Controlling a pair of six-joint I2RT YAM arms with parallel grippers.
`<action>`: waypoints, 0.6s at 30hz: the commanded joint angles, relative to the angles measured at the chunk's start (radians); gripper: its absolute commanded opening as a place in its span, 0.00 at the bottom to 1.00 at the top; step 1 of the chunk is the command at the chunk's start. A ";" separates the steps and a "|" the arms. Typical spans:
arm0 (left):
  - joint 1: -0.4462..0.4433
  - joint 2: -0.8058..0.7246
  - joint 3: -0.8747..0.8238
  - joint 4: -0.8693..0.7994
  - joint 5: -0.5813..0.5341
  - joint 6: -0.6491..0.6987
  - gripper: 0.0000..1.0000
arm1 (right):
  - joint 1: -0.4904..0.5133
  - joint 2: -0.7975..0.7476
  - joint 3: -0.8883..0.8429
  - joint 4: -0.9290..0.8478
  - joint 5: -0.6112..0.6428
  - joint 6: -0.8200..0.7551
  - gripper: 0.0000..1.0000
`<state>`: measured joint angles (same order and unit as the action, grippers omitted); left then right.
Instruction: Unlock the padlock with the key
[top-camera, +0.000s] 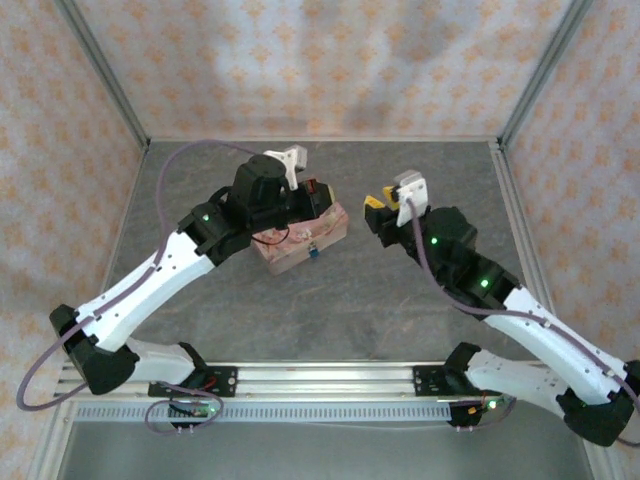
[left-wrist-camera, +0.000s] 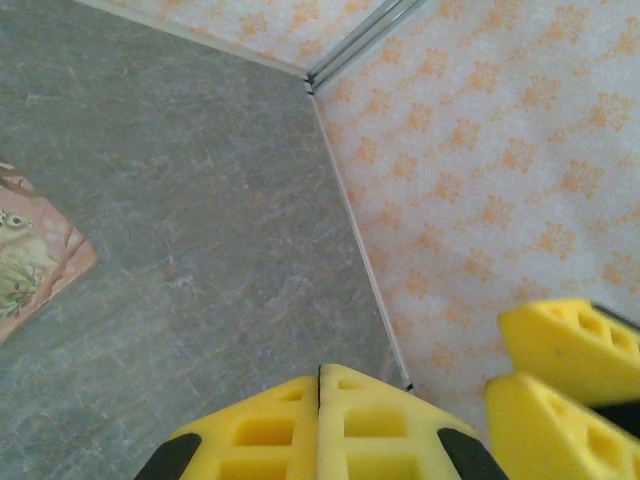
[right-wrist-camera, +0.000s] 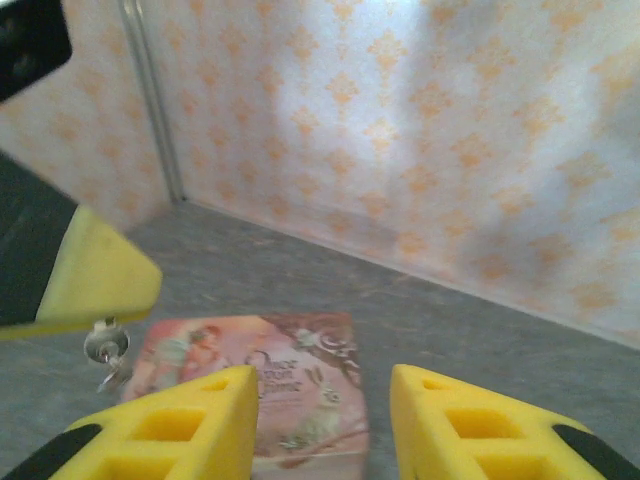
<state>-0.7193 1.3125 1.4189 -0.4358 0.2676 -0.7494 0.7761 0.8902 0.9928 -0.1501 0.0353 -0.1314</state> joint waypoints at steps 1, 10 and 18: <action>0.006 -0.037 -0.053 0.110 -0.018 0.062 0.00 | -0.108 0.020 -0.029 0.061 -0.375 0.283 0.45; 0.002 -0.102 -0.157 0.306 0.013 0.063 0.00 | -0.287 0.159 -0.242 0.859 -0.809 0.909 0.59; 0.003 -0.102 -0.155 0.385 0.041 0.023 0.00 | -0.288 0.338 -0.306 1.365 -0.854 1.211 0.64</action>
<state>-0.7193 1.2240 1.2610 -0.1234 0.2863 -0.7109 0.4904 1.1957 0.6823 0.8703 -0.7483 0.8970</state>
